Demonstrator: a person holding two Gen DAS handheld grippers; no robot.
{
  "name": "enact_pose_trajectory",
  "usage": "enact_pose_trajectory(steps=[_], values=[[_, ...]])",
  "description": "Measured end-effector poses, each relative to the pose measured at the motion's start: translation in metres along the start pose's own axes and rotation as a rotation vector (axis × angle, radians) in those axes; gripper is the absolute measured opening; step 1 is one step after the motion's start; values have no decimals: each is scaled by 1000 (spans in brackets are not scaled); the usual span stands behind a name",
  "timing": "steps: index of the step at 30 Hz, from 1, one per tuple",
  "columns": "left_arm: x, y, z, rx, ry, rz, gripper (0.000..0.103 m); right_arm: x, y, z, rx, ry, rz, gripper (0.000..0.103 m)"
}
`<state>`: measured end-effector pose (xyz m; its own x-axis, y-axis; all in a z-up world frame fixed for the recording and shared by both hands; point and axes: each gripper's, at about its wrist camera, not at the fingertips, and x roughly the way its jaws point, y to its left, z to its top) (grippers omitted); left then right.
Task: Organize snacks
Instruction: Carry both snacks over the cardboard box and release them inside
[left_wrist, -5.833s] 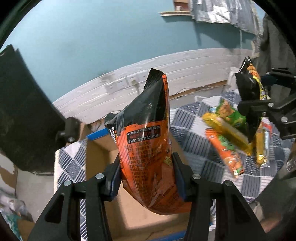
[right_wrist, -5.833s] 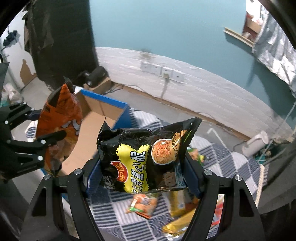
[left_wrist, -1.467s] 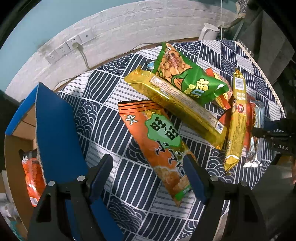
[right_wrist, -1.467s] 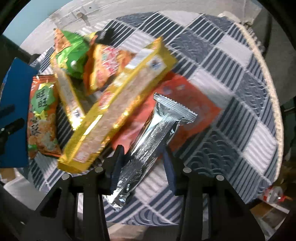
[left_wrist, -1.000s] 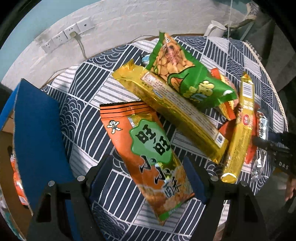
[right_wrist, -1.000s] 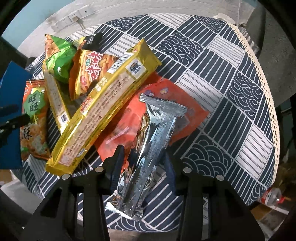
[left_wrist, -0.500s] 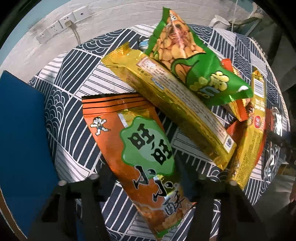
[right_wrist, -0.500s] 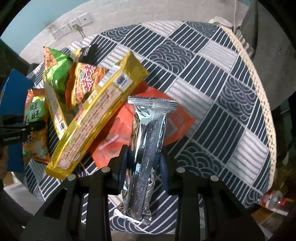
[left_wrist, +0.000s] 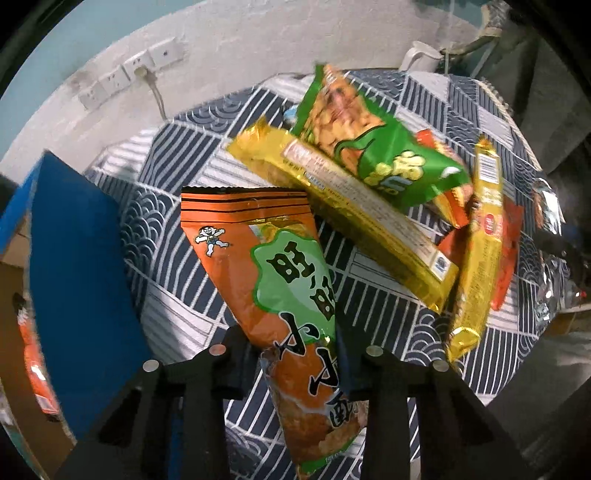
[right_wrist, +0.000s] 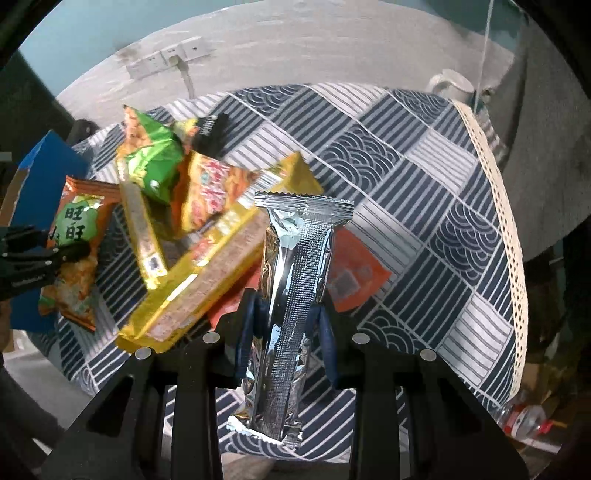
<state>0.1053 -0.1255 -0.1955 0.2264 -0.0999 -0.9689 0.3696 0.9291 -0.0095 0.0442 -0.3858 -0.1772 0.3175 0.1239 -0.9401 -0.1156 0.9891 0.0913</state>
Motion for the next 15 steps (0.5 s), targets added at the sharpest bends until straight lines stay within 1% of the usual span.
enact_pose_trajectory(steps=[5, 8, 15], values=[[-25, -5, -1, 51, -61, 13, 35, -10, 19, 5, -35, -22, 18, 30], [-42, -6, -7, 84, -94, 25, 35, -20, 32, 7, -61, -40, 28, 30], [-74, -6, -19, 132, -175, 78, 35, -39, 60, 15, -109, -75, 52, 30]])
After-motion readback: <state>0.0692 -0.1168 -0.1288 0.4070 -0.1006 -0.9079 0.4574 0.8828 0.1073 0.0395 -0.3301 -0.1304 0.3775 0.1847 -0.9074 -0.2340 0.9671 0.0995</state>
